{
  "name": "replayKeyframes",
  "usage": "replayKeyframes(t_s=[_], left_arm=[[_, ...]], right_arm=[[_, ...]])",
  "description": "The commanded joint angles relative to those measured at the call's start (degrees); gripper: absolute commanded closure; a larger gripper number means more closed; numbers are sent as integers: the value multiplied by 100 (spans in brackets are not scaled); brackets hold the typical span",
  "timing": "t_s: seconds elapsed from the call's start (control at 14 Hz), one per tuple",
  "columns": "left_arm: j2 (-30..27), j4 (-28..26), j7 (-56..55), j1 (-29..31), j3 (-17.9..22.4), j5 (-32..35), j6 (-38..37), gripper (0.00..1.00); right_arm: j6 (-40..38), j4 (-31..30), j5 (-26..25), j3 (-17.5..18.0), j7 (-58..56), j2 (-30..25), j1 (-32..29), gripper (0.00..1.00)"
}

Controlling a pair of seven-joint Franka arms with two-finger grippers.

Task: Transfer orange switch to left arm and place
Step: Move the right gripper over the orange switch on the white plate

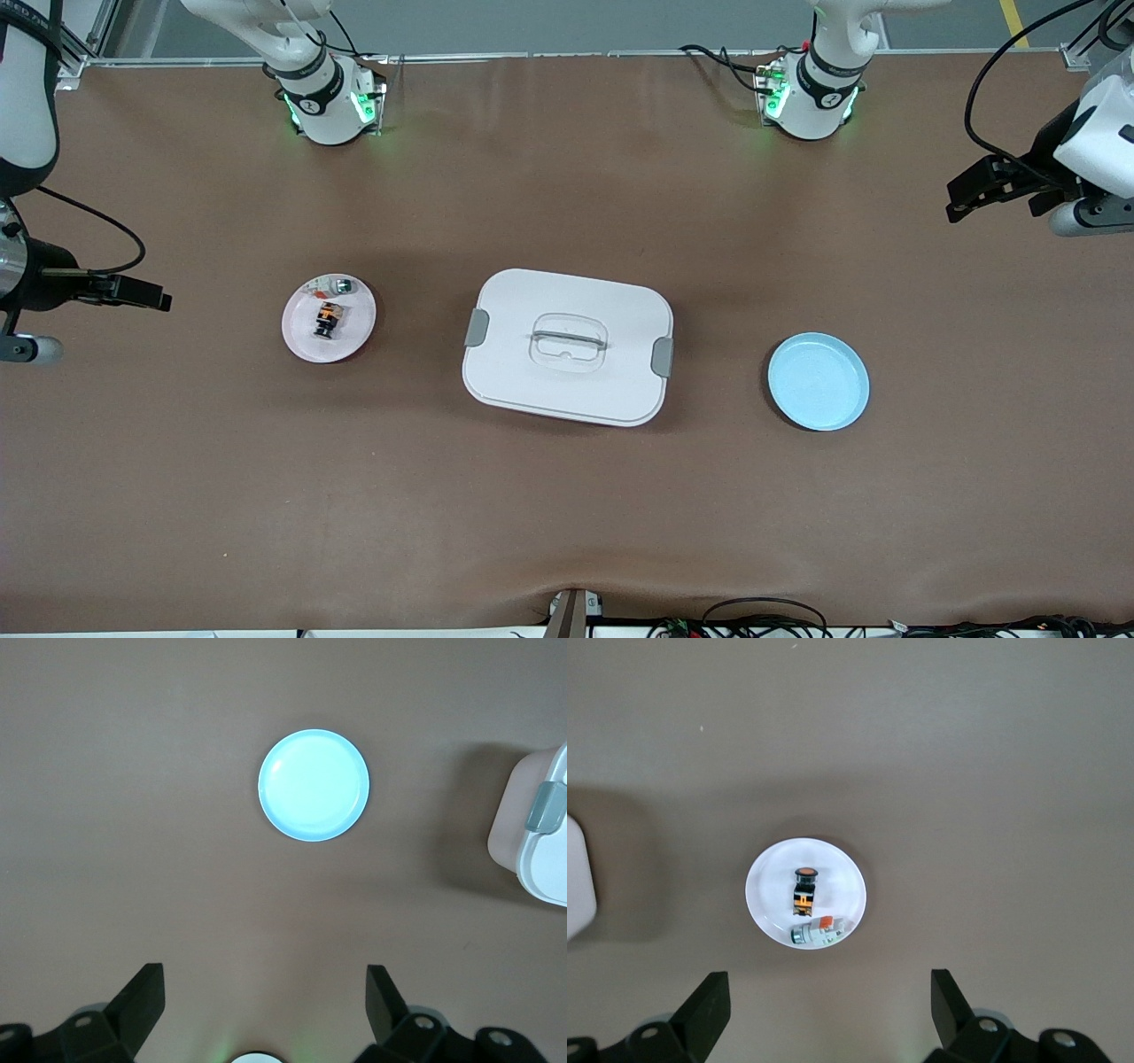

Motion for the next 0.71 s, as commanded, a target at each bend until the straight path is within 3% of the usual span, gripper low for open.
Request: replayKeyframes(t_s=[0.0, 0.21, 0.43, 0.64], left_arm=[[24, 67, 6, 11, -11, -43, -11, 0], [50, 67, 14, 11, -11, -43, 7, 0], [42, 32, 14, 11, -11, -43, -2, 0], [42, 23, 14, 11, -11, -43, -2, 0]], right_arm=[[105, -368, 27, 81, -951, -104, 56, 0], [316, -852, 36, 107, -2120, -201, 397, 0], [1815, -1886, 36, 107, -3975, -542, 819, 0], [2433, -2285, 9, 99, -4707, -605, 1277, 0]])
